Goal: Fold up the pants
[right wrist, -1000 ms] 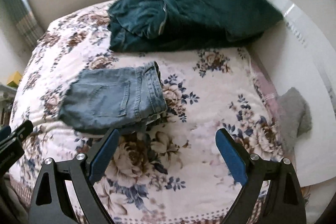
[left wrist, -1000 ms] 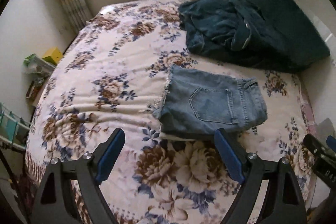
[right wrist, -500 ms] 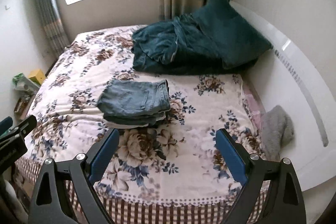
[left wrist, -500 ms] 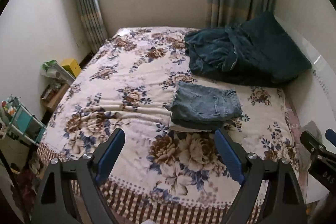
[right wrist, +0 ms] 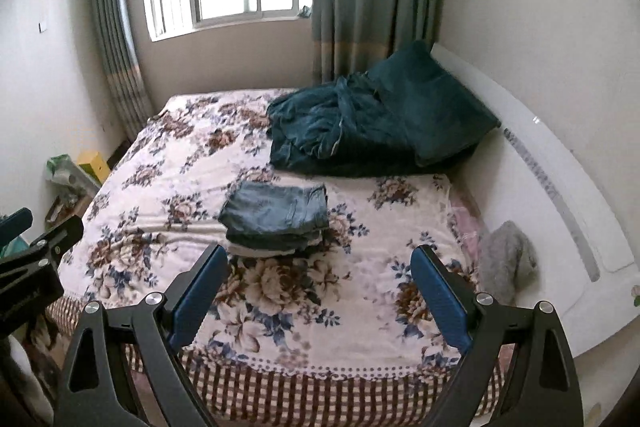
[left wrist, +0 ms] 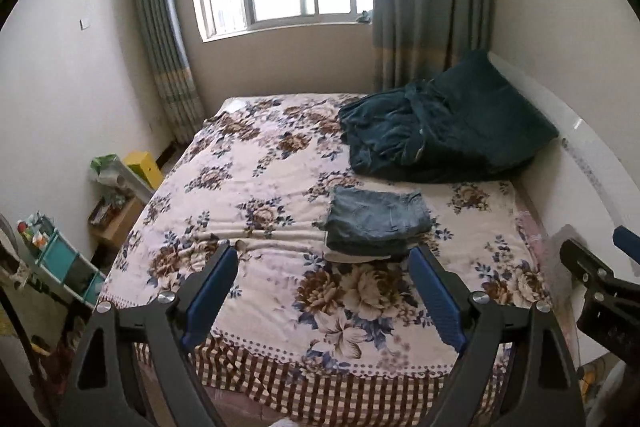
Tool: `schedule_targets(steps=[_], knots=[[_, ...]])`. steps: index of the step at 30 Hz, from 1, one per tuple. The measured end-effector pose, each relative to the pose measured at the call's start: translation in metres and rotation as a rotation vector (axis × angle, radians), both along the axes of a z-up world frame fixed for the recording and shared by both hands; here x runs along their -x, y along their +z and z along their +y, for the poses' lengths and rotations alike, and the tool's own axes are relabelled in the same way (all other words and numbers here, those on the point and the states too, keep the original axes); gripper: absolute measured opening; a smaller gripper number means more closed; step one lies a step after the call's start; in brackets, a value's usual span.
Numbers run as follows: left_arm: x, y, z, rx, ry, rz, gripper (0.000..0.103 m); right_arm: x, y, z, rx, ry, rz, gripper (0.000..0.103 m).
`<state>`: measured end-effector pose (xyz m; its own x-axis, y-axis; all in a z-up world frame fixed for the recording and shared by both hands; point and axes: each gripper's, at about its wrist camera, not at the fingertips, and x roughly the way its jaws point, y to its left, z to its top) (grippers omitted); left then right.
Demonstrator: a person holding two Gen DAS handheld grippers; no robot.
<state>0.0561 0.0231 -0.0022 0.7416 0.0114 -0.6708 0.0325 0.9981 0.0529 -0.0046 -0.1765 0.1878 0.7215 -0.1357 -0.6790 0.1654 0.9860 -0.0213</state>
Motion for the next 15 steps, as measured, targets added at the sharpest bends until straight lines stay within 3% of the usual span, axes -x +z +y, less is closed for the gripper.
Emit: schedule_targets(steps=[10, 11, 12, 15], knots=[[0.027, 0.024, 0.005, 0.041, -0.03, -0.045, 0.088, 0.04, 0.044, 0.007, -0.031, -0.006, -0.047, 0.095], [0.027, 0.025, 0.004, 0.041, -0.033, -0.05, 0.091, 0.041, 0.046, 0.009, -0.021, -0.005, -0.051, 0.095], [0.026, 0.025, 0.003, 0.038, -0.03, -0.058, 0.1, 0.043, 0.047, 0.009, -0.014, -0.007, -0.057, 0.097], [0.02, 0.022, 0.002, 0.049, -0.033, -0.063, 0.102, 0.038, 0.044, 0.009, -0.014, 0.004, -0.069, 0.098]])
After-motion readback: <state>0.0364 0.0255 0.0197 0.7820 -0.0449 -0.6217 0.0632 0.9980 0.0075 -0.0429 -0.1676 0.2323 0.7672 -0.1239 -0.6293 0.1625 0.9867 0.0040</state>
